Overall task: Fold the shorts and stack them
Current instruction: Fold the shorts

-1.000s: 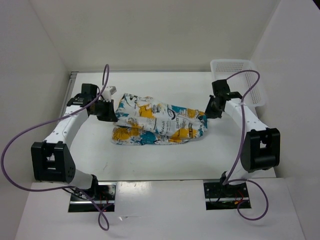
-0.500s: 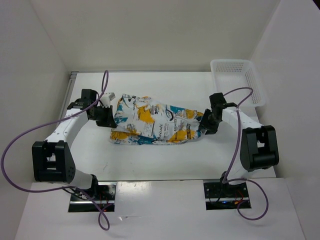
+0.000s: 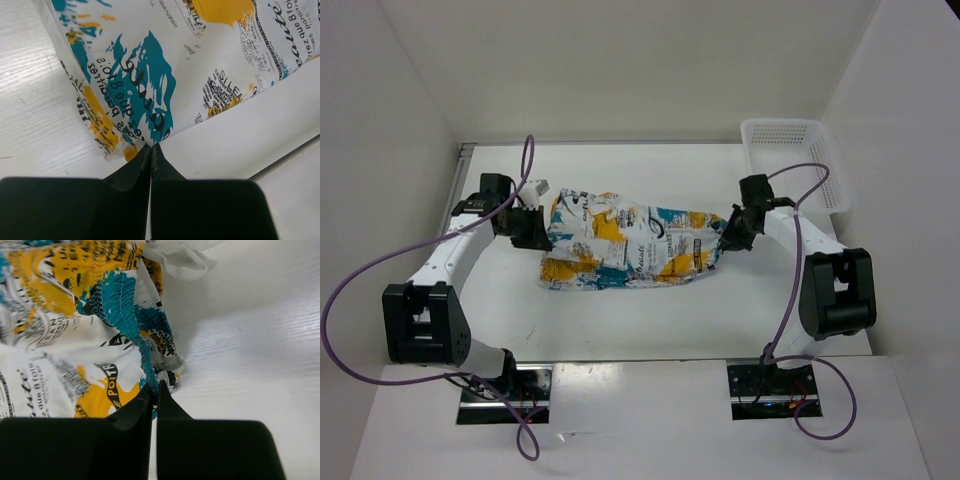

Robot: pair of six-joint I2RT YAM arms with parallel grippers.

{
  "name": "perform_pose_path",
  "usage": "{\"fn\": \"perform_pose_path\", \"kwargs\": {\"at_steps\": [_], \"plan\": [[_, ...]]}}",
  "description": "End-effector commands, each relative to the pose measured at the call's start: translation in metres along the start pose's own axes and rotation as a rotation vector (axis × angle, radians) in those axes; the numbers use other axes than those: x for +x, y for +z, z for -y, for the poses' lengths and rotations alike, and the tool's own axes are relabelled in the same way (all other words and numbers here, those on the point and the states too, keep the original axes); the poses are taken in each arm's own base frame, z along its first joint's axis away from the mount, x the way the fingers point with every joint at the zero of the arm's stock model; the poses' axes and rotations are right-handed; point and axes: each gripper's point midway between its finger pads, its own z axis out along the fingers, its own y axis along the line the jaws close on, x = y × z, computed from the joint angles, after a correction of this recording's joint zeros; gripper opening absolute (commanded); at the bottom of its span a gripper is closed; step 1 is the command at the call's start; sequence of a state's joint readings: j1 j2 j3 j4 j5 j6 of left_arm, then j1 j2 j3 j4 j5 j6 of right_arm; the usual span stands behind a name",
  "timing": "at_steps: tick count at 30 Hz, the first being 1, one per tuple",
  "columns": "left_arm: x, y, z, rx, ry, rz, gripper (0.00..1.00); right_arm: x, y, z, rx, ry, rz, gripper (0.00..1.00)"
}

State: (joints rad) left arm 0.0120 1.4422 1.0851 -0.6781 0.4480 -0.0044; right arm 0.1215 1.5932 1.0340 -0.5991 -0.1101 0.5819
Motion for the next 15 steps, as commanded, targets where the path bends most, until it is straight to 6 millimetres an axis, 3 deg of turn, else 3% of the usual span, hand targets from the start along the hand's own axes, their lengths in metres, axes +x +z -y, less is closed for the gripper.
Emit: {"fn": "perform_pose_path", "kwargs": {"at_steps": [1, 6, 11, 15], "plan": [[-0.023, -0.018, 0.006, 0.01, 0.023, 0.067, 0.0, -0.045, -0.049, -0.024, -0.051, -0.033, 0.168, 0.0], [-0.028, -0.027, -0.009, -0.018, -0.017, 0.09, 0.0, -0.046, -0.068, -0.03, -0.071, -0.055, 0.172, 0.0], [0.004, -0.01, -0.022, -0.013, -0.081, 0.024, 0.0, -0.018, -0.045, -0.022, -0.091, -0.052, 0.074, 0.0], [0.032, 0.006, -0.031, -0.029, -0.111, -0.033, 0.0, 0.004, -0.021, 0.001, -0.023, -0.004, 0.021, 0.0]]}}
